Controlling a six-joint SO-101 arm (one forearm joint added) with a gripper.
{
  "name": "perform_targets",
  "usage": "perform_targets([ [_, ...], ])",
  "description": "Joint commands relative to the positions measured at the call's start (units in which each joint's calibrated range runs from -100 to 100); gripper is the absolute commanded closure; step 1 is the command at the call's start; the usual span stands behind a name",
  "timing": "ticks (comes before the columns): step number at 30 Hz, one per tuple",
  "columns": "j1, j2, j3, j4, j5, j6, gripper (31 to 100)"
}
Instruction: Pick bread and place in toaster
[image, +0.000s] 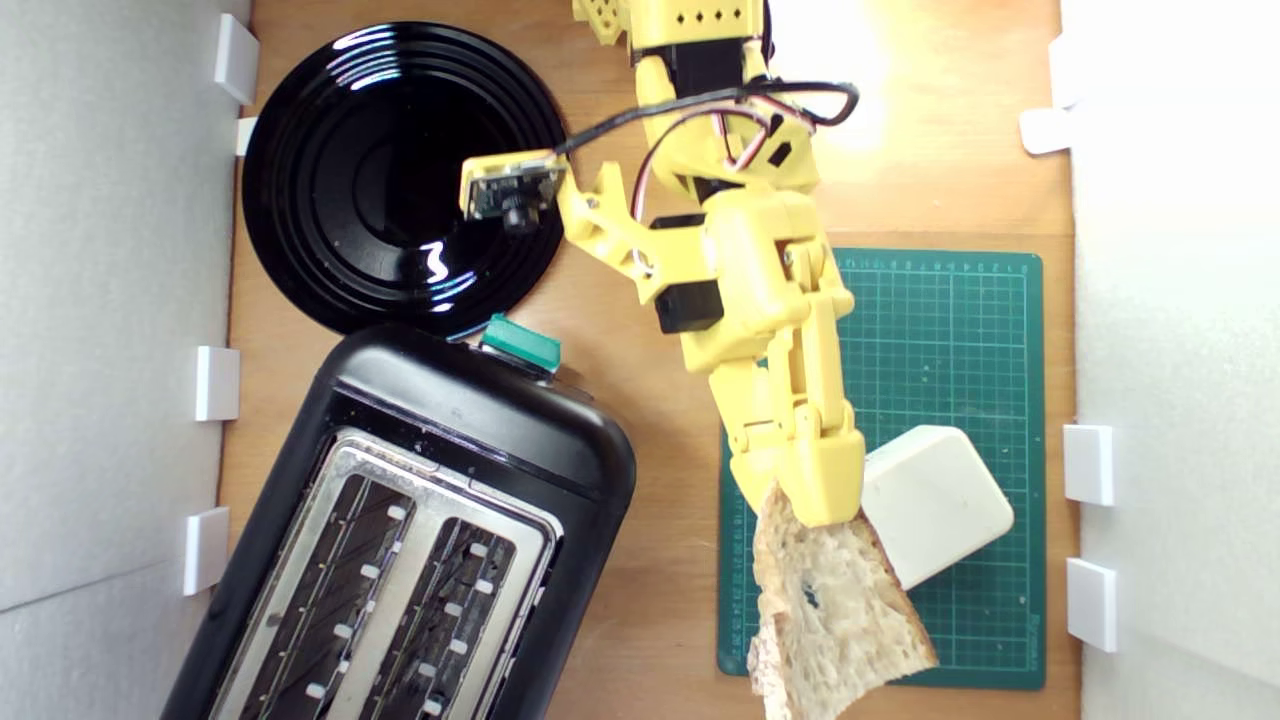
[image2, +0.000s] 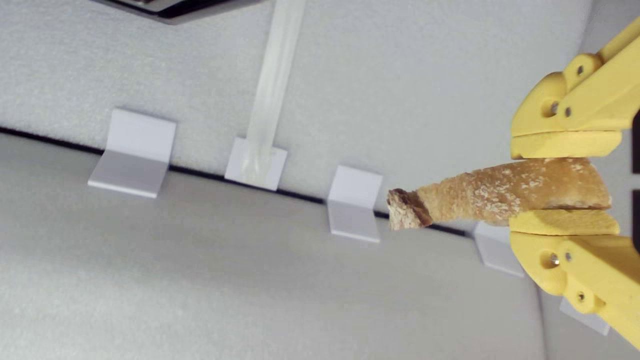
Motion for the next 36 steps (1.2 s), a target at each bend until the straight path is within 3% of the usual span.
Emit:
perform_targets([
  [1, 0.65, -10.88, -2.32, 0.41, 2.70, 3.16, 80.2],
  [9, 0.73, -17.28, -4.96, -0.31, 5.34, 8.34, 80.2],
  [20, 2.98, -16.70, -28.74, -0.22, 32.73, 12.95, 80.2],
  [31, 7.50, -11.71, -51.80, -0.22, 62.68, 24.56, 80.2],
  [36, 10.24, -9.88, -56.25, -0.22, 69.85, 30.37, 80.2],
])
